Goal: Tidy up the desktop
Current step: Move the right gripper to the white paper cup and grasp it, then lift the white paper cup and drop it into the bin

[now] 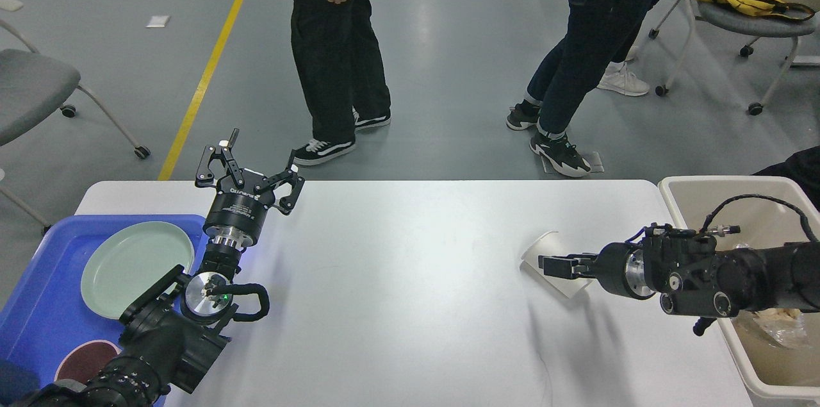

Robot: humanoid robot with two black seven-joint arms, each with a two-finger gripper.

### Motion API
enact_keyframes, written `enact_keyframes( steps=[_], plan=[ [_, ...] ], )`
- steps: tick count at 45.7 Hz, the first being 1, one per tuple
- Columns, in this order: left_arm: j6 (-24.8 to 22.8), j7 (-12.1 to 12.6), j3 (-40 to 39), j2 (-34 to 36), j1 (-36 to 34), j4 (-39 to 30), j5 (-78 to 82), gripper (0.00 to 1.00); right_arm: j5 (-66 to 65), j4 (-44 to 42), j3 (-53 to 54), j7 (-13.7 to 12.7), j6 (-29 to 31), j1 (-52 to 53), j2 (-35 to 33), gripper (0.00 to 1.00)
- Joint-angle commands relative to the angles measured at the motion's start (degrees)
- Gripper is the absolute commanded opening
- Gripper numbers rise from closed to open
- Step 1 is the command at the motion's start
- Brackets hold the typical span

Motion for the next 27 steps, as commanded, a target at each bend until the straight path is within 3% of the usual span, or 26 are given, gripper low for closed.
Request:
enact_keyframes(
  steps=[1,20,27],
  plan=[
    [0.0,0.0,0.0,0.0,-0.1,0.0,0.0,0.96,-3.4,-2.5,-4.5,0.2,-3.1,0.0,1.6,0.90],
    [0.0,0.0,0.0,0.0,-0.1,0.0,0.0,0.96,-7.1,-9.0,-8.2,0.1,-3.4,-3.7,7.3,0.85],
    [0.0,0.0,0.0,0.0,0.0,0.0,0.0,0.96,-7.2,-14.1,-8.4,-0.1,-3.2,-7.2,8.7,0.63]
  ],
)
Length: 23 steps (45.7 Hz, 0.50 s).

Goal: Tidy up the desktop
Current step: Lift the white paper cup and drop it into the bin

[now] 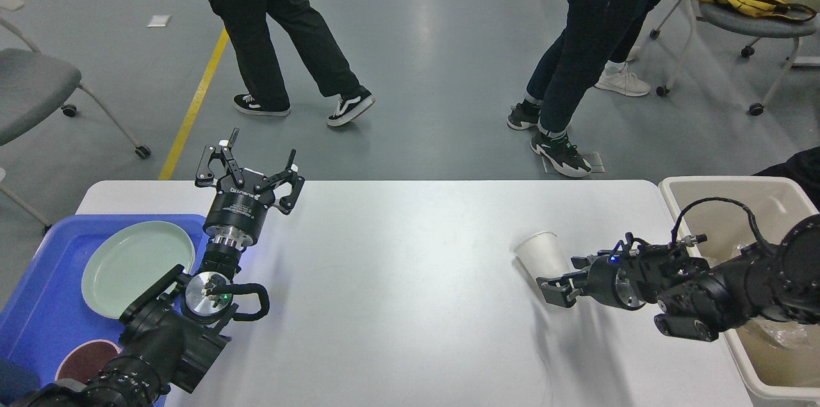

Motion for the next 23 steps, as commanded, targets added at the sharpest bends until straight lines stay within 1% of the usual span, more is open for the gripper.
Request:
enact_keyframes(
  steps=[1,2,3,6,8,9,10,12,15,16,23],
  plan=[
    [0.0,0.0,0.0,0.0,0.0,0.0,0.0,0.96,0.0,-4.3,-0.2,-0.2,0.2,-3.1,1.0,0.58],
    [0.0,0.0,0.0,0.0,0.0,0.0,0.0,0.96,0.0,-4.9,-0.2,-0.3,0.2,-3.4,1.1,0.54],
    [0.0,0.0,0.0,0.0,0.1,0.0,0.0,0.96,-0.2,-5.3,-0.2,-0.4,0.2,-3.8,1.1,0.52],
    [0.0,0.0,0.0,0.0,0.1,0.0,0.0,0.96,-0.1,-5.8,-0.3,-0.8,0.3,-4.5,1.3,0.51],
    [0.0,0.0,0.0,0.0,0.0,0.0,0.0,0.96,-0.1,-5.9,-0.3,-1.1,0.3,-4.9,1.6,0.49],
    [0.0,0.0,0.0,0.0,0.1,0.0,0.0,0.96,-0.1,-5.9,-0.3,-1.2,0.3,-5.0,1.7,0.42],
    [0.0,0.0,0.0,0.0,0.1,0.0,0.0,0.96,-0.1,-5.9,-0.3,-1.3,0.3,-5.0,1.7,0.31],
    [0.0,0.0,0.0,0.0,0.1,0.0,0.0,0.96,0.0,-5.9,-0.3,-2.2,0.5,-4.9,1.7,0.00],
    [0.0,0.0,0.0,0.0,0.0,0.0,0.0,0.96,0.1,-5.9,-0.4,-4.8,0.8,-4.6,1.1,0.00],
    [0.0,0.0,0.0,0.0,0.0,0.0,0.0,0.96,0.1,-5.8,-0.4,-5.3,0.8,-4.5,1.1,0.00],
    [0.0,0.0,0.0,0.0,0.1,0.0,0.0,0.96,0.1,-3.8,-0.3,-5.1,0.6,-2.9,-1.5,0.00]
  ],
)
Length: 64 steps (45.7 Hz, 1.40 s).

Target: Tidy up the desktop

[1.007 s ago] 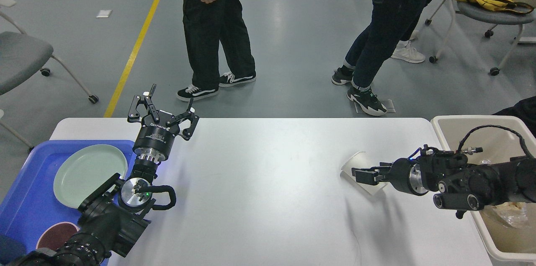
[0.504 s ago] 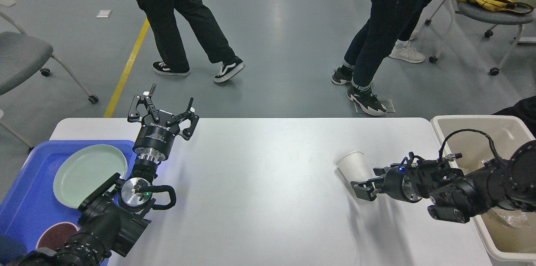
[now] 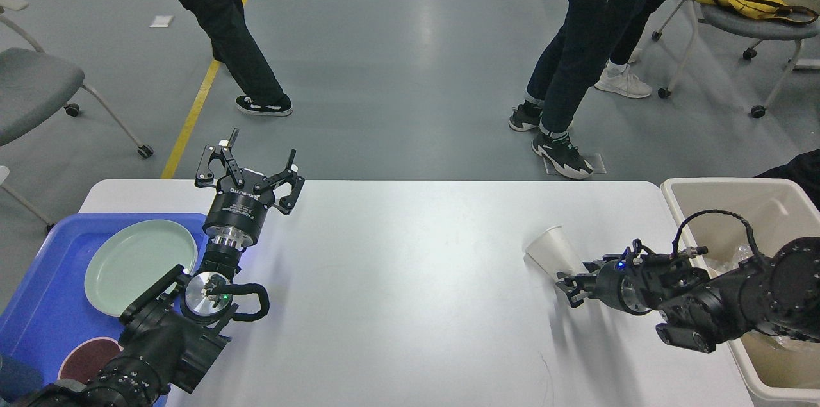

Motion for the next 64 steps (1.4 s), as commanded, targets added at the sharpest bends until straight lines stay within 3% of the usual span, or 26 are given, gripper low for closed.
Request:
enact_keyframes(
  steps=[1,9,12,16,20,23,27,31,39,46,50,54,58,59,64],
  plan=[
    [0.0,0.0,0.0,0.0,0.0,0.0,0.0,0.96,0.0,2.2,0.2,-0.2,-0.2,1.7,-2.6,0.00],
    [0.0,0.0,0.0,0.0,0.0,0.0,0.0,0.96,0.1,18.3,0.4,0.0,0.8,12.7,-12.4,0.00],
    [0.0,0.0,0.0,0.0,0.0,0.0,0.0,0.96,0.2,26.3,0.3,0.3,5.0,19.8,-16.9,0.00],
    [0.0,0.0,0.0,0.0,0.0,0.0,0.0,0.96,1.3,35.5,0.1,0.3,19.8,31.5,-23.0,0.00],
    [0.0,0.0,0.0,0.0,0.0,0.0,0.0,0.96,5.8,41.7,0.8,0.2,41.6,44.1,-27.9,0.00],
    [0.0,0.0,0.0,0.0,0.0,0.0,0.0,0.96,13.6,43.7,1.3,0.1,54.4,52.9,-30.2,0.00],
    [0.0,0.0,0.0,0.0,0.0,0.0,0.0,0.96,23.3,43.9,1.3,-0.7,64.2,62.1,-30.8,0.00],
    [0.0,0.0,0.0,0.0,0.0,0.0,0.0,0.96,24.1,44.0,1.3,-2.4,68.0,68.1,-30.7,0.00],
    [0.0,0.0,0.0,0.0,0.0,-0.1,0.0,0.96,23.7,42.9,1.1,-6.4,65.5,66.1,-29.8,0.00],
    [0.0,0.0,0.0,0.0,0.0,0.0,0.0,0.96,22.5,33.1,0.8,-9.4,52.0,50.0,-29.8,0.00],
    [0.0,0.0,0.0,0.0,0.0,0.0,0.0,0.96,22.9,20.3,1.2,-11.4,43.4,35.4,-29.3,0.00],
    [0.0,0.0,0.0,0.0,0.0,0.0,0.0,0.96,23.7,3.8,2.0,-11.7,36.5,20.1,-26.8,0.00],
    [0.0,0.0,0.0,0.0,0.0,0.0,0.0,0.96,29.0,-14.9,4.5,-12.0,30.5,2.9,-19.2,0.00],
    [0.0,0.0,0.0,0.0,0.0,-0.1,0.0,0.96,35.6,-25.7,5.6,-12.9,28.4,-6.6,-14.8,0.00],
    [0.0,0.0,0.0,0.0,0.0,0.0,0.0,0.96,49.2,-45.3,5.6,-14.6,25.0,-20.9,-6.5,0.00]
  ],
)
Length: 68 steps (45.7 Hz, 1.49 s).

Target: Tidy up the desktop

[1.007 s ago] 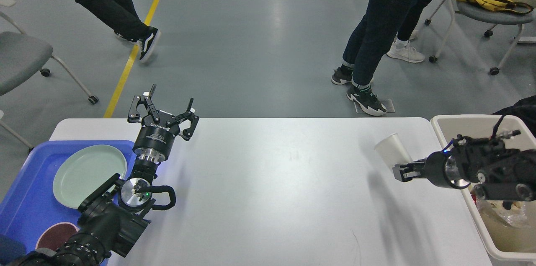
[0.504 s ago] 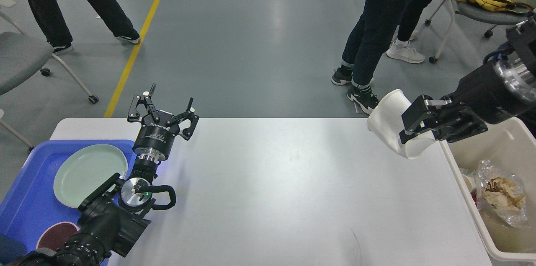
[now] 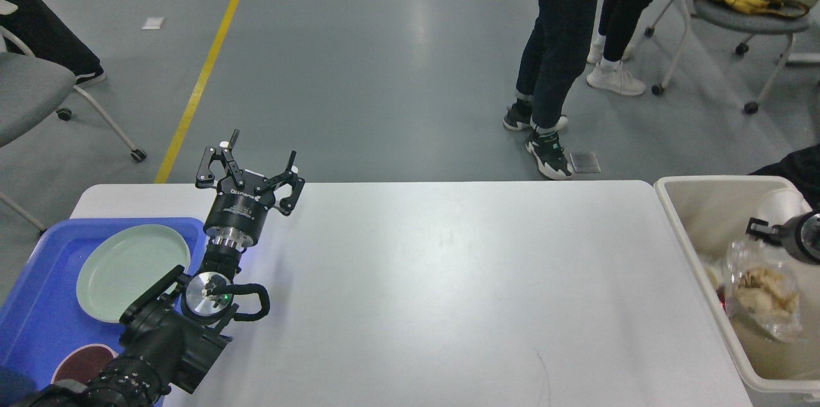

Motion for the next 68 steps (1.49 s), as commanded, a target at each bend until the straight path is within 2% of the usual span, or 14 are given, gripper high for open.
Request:
enact_keyframes(
  steps=[1,2,3,4,11,26,33,39,44,50,54,62,64,68],
  plan=[
    [0.0,0.0,0.0,0.0,0.0,0.0,0.0,0.96,15.1,-23.5,0.3,-1.6,-4.2,-18.2,10.6,0.00],
    [0.0,0.0,0.0,0.0,-0.1,-0.1,0.0,0.96,16.3,-24.5,0.3,-1.6,-4.2,-19.2,12.1,0.09],
    [0.0,0.0,0.0,0.0,0.0,0.0,0.0,0.96,17.1,-24.8,0.3,-1.6,-4.7,-20.1,13.1,0.62],
    [0.0,0.0,0.0,0.0,0.0,0.0,0.0,0.96,17.6,-24.9,0.3,-1.7,-5.1,-20.7,13.6,1.00],
    [0.0,0.0,0.0,0.0,0.0,0.0,0.0,0.96,17.7,-24.8,0.6,-1.7,-9.1,-21.2,14.4,1.00],
    [0.0,0.0,0.0,0.0,-0.1,0.0,0.0,0.96,21.2,-25.1,3.9,-1.6,-10.2,-16.4,14.5,1.00],
    [0.0,0.0,0.0,0.0,0.0,0.0,0.0,0.96,23.7,-25.0,10.6,-1.4,-10.2,-11.6,15.9,1.00],
    [0.0,0.0,0.0,0.0,0.0,0.0,0.0,0.96,27.2,-21.3,25.3,-0.3,-10.0,-5.9,17.1,1.00],
    [0.0,0.0,0.0,0.0,0.0,0.0,0.0,0.96,27.7,-15.6,43.9,5.5,-9.2,-3.3,15.9,1.00],
    [0.0,0.0,0.0,0.0,0.0,0.0,0.0,0.96,27.6,-5.7,68.4,17.2,-8.8,-4.3,13.1,1.00],
    [0.0,0.0,0.0,0.0,0.0,0.0,0.0,0.96,27.1,3.9,81.6,20.0,-7.2,-8.3,11.8,1.00],
    [0.0,0.0,0.0,0.0,0.0,0.0,0.0,0.96,23.2,17.7,89.7,21.9,-5.9,-12.5,11.3,1.00],
    [0.0,0.0,0.0,0.0,0.0,0.0,0.0,0.96,19.2,18.4,89.8,24.9,-5.9,-13.0,11.9,1.00],
    [0.0,0.0,0.0,0.0,0.0,0.0,0.0,0.96,9.1,17.8,90.0,34.5,-5.9,-15.0,15.0,1.00]
  ],
)
